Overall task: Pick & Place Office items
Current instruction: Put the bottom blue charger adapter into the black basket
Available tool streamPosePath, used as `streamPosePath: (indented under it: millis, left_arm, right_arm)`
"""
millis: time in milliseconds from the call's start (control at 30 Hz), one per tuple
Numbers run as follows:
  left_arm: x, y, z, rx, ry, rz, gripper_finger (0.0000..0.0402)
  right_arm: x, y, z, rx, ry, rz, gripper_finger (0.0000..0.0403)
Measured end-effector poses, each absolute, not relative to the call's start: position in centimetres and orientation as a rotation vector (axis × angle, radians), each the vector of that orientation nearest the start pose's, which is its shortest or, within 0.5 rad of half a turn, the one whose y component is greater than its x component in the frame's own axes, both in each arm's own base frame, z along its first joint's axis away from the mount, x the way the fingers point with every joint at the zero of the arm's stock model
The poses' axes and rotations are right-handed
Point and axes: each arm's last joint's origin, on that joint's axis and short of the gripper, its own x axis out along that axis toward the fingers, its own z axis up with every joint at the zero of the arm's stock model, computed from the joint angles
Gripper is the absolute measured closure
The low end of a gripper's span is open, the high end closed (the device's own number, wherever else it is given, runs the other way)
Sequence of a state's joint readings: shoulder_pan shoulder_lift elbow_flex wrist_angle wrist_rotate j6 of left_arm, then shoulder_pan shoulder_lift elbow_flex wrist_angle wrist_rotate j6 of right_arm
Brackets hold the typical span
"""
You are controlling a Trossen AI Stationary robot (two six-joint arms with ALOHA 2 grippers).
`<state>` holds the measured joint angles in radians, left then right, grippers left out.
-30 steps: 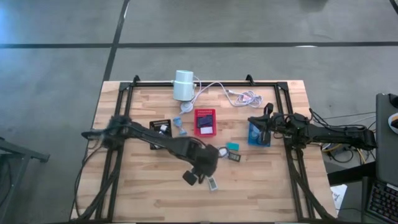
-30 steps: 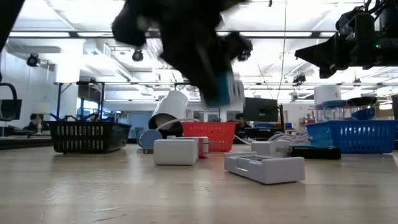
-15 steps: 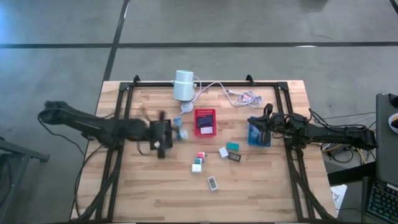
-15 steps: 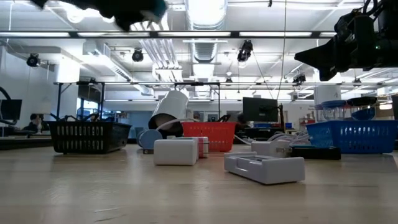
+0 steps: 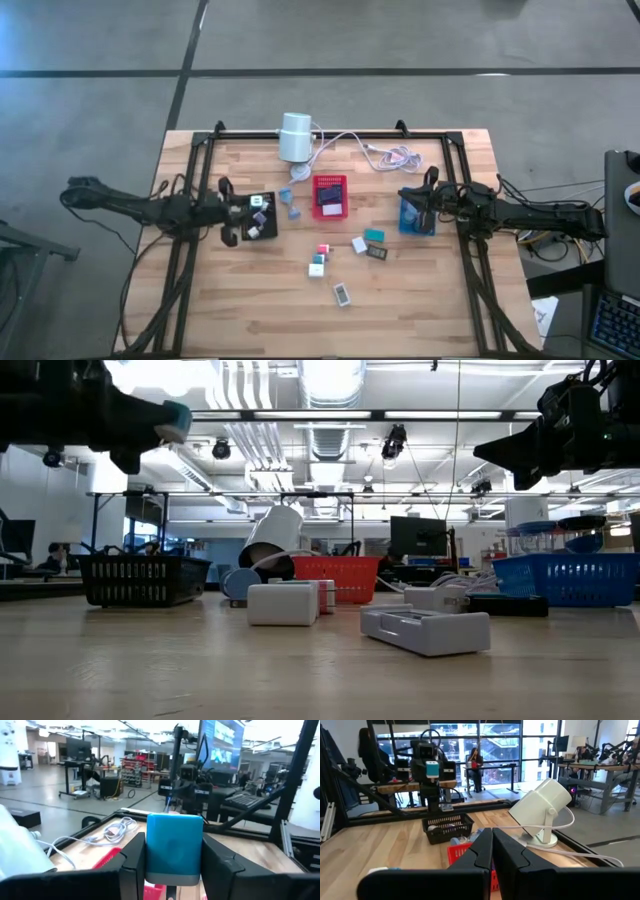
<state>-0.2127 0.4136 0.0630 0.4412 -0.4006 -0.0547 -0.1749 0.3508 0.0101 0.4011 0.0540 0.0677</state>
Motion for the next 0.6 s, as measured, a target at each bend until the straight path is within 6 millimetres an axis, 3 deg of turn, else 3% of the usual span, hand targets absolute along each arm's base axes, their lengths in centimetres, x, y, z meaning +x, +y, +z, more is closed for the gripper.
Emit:
streamPosePath:
  millis: [167,600]
  left_arm:
    - [11.4,-1.6,18.8,-0.028,-0.115,0.090,0.0279]
    - [10.0,-1.1,17.3,-0.017,-0.068,0.167,0.0279]
  right_arm:
    - [11.7,-2.2,17.5,0.067,-0.070,-0.228,0.0394]
    - [11.7,-2.2,17.4,0.080,-0.067,-0.224,0.0394]
